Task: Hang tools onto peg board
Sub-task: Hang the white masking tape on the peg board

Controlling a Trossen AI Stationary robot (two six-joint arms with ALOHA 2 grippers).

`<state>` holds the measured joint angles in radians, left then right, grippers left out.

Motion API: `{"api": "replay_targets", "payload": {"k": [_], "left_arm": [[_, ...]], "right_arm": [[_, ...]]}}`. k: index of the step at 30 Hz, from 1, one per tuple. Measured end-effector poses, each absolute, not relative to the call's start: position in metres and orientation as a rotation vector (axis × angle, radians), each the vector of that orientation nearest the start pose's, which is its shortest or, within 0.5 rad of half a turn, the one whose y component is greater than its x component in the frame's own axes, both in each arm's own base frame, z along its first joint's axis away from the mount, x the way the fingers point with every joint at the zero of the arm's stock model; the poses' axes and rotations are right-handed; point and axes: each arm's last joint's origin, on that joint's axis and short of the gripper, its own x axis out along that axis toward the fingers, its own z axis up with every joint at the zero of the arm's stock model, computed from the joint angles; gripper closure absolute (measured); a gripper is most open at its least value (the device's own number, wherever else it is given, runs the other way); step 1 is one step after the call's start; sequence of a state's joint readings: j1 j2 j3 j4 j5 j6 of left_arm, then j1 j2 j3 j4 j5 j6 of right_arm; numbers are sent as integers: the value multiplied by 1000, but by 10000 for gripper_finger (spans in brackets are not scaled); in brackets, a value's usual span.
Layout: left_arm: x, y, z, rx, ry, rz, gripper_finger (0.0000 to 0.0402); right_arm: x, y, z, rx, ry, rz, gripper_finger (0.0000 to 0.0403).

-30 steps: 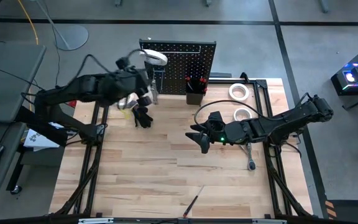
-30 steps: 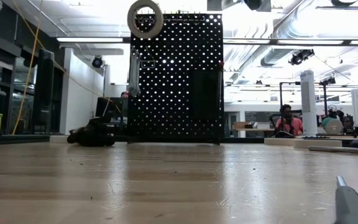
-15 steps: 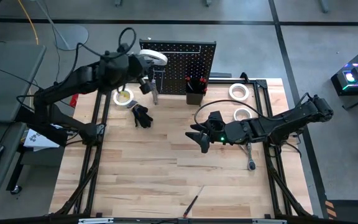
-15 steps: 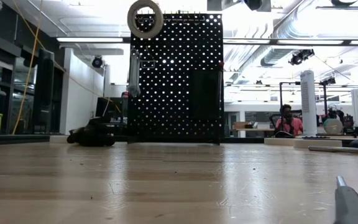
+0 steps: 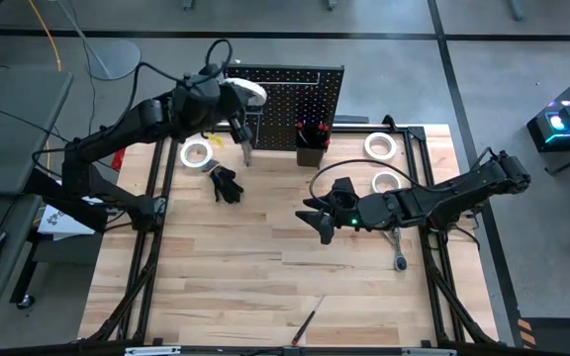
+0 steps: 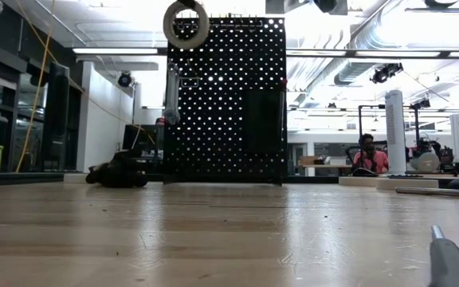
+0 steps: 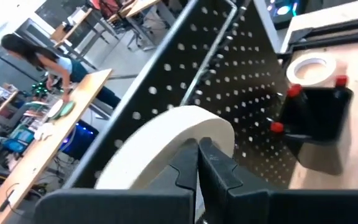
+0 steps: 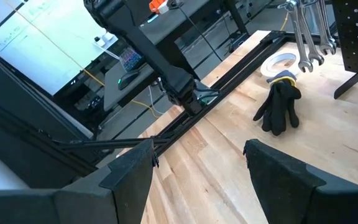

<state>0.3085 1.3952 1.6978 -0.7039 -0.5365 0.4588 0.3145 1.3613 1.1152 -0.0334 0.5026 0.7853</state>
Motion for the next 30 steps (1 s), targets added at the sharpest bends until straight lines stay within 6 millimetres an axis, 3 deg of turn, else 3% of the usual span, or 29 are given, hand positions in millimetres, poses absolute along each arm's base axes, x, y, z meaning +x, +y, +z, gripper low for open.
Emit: {"api": "replay_targets", "payload": {"k": [30], "left_arm": [[250,115,465,579,637,931,401]], "right_arm": [[296,82,335,694,165,-277,158]]}}
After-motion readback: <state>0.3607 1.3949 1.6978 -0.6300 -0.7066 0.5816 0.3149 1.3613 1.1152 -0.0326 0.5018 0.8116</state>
